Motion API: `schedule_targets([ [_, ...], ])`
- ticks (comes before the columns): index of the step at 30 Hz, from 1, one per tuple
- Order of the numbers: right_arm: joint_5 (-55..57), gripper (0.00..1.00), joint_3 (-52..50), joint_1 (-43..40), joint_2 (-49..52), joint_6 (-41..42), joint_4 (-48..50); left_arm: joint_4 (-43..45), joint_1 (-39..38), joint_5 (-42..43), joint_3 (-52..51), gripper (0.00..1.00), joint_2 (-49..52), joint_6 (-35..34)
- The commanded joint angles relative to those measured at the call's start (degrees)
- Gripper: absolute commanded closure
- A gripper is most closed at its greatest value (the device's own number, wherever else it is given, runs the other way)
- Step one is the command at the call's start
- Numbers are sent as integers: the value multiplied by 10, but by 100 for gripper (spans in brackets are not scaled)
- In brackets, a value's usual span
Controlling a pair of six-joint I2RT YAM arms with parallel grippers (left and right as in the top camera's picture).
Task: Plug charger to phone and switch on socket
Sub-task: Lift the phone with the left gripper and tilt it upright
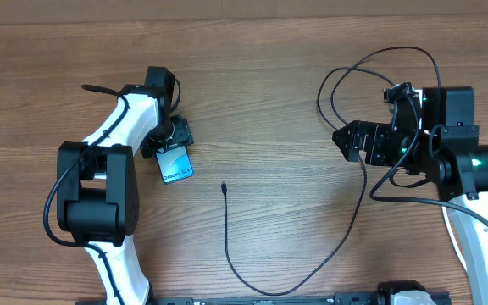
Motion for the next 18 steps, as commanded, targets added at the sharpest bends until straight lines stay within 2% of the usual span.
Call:
schedule_targets([
  [1, 2, 0, 11, 3, 1, -1, 1, -29, -3, 44, -36, 28, 65, -9],
  [18, 2, 0, 11, 3, 1, -1, 1, -148, -3, 44, 133, 32, 65, -10],
])
